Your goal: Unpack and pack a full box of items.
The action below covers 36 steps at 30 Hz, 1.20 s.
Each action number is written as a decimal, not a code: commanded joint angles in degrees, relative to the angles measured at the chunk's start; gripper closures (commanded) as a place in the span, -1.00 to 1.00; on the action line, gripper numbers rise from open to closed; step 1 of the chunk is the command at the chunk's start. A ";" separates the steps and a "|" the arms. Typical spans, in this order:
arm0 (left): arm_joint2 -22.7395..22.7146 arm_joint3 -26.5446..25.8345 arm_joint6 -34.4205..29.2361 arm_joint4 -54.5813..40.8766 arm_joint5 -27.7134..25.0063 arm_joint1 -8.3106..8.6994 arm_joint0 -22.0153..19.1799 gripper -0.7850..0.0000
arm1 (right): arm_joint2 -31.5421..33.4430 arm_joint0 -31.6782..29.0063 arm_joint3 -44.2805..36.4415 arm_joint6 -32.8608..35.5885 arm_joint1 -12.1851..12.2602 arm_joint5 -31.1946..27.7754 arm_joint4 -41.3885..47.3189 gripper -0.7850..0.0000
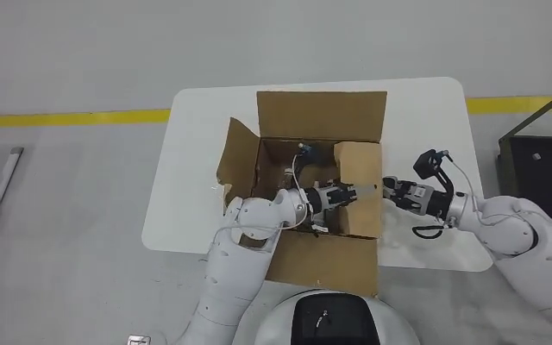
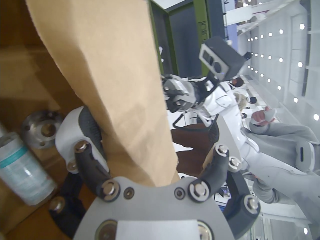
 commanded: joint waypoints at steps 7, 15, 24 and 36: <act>2.95 -4.75 -1.97 -2.04 -3.40 -0.01 -2.87 -1.00 | 4.12 -1.12 2.18 1.67 0.30 -0.20 13.93 0.29; 9.91 -1.81 -4.50 -4.29 -6.65 -1.06 -8.67 -1.00 | 9.52 -1.78 5.74 12.17 1.14 -2.29 37.78 0.09; 16.81 5.02 -5.06 -7.01 -7.55 -2.73 -13.39 -1.00 | 13.38 -4.28 4.74 15.77 1.51 -4.23 47.29 0.04; 18.51 8.22 -4.72 -7.46 -7.39 -3.14 -15.09 -1.00 | 13.33 -4.71 5.12 17.21 1.33 -1.84 46.39 0.59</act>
